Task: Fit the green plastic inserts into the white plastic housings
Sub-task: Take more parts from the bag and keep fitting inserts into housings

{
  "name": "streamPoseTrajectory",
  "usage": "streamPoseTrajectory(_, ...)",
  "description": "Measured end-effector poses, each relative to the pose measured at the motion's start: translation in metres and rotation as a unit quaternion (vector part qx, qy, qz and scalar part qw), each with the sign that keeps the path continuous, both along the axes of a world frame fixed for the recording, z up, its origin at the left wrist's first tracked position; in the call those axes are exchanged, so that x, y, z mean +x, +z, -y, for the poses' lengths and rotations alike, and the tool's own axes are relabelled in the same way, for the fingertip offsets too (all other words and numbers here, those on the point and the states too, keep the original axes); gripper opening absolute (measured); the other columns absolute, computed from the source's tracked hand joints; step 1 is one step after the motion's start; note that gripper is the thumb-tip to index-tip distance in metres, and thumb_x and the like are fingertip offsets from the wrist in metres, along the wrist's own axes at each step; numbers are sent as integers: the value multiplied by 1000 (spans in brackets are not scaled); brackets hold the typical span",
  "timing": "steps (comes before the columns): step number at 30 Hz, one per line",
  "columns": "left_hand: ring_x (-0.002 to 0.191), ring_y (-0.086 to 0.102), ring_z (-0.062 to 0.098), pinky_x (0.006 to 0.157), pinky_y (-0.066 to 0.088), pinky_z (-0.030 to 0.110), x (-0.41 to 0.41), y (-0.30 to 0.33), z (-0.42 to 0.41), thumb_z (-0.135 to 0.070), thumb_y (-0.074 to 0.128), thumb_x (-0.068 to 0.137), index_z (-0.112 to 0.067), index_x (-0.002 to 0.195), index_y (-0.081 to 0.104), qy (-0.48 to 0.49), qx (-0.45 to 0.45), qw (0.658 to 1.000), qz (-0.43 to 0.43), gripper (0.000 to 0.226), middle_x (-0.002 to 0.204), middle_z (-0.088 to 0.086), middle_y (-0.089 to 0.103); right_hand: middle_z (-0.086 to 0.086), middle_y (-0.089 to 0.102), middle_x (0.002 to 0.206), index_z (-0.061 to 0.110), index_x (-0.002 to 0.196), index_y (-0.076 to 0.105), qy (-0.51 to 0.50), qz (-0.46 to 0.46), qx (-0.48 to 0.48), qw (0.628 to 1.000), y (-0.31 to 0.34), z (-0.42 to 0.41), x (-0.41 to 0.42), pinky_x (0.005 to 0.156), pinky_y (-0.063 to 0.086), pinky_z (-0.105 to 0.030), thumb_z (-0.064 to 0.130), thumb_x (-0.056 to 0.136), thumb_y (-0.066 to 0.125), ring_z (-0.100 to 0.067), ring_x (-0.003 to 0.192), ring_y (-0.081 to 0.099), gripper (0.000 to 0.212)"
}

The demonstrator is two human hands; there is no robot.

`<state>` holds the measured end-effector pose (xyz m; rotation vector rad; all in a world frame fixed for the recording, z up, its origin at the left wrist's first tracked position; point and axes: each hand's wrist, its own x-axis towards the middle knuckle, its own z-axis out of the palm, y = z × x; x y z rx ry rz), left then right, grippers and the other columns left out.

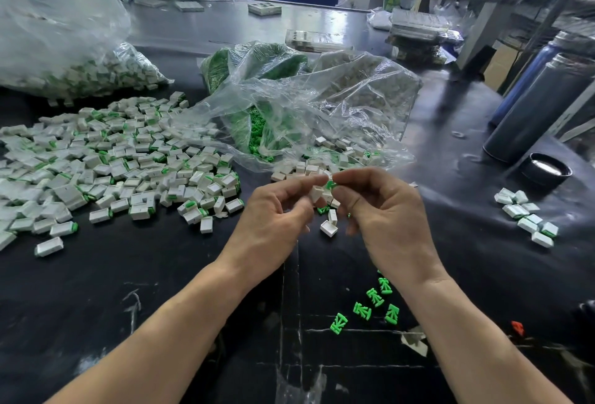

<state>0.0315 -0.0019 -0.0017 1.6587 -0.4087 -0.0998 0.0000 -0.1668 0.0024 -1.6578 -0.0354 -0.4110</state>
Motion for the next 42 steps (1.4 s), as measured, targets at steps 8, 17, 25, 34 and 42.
streamPoseTrajectory(8, 72, 61, -5, 67, 53, 18, -1, 3, -1, -6, 52, 104, -31, 115, 72, -28, 9, 999, 14, 34, 79, -20, 70, 6, 78, 88, 26, 96, 78, 6, 13, -59, 998, 0, -1, -3, 67, 50, -14, 6, 90, 78, -3, 72, 69, 20)
streamPoseTrajectory(17, 63, 63, 15, 60, 59, 26, 2, -1, 0, -4, 68, 94, -7, 99, 73, 10, -68, 996, -57, 7, 82, 9, 76, 11, 74, 81, 32, 93, 78, 13, -14, -87, 996, 0, 1, -3, 68, 50, -20, 9, 91, 77, -3, 69, 65, 23)
streamPoseTrajectory(25, 60, 64, 15, 58, 58, 28, 0, -2, 2, -5, 67, 96, -10, 95, 71, 17, -89, 994, -67, 7, 83, 13, 76, 0, 70, 68, 16, 93, 76, 20, -59, 36, 997, 0, -6, -5, 50, 50, -24, 10, 95, 74, -14, 54, 59, 6)
streamPoseTrajectory(34, 63, 62, 14, 64, 58, 30, -3, -1, 2, -1, 68, 94, -8, 94, 70, 25, -22, 999, -21, 8, 80, 12, 72, 12, 69, 64, 26, 86, 75, 3, -70, -140, 988, 4, 1, -6, 52, 50, -19, 14, 95, 75, -3, 54, 61, 14)
streamPoseTrajectory(42, 63, 66, 21, 65, 60, 33, -2, -3, 1, 8, 67, 91, -5, 90, 72, 25, 0, 1000, -7, 14, 76, 12, 73, 5, 72, 70, 25, 85, 75, -9, -81, -175, 981, 3, -2, -7, 56, 60, -32, 11, 95, 74, -10, 59, 69, 17)
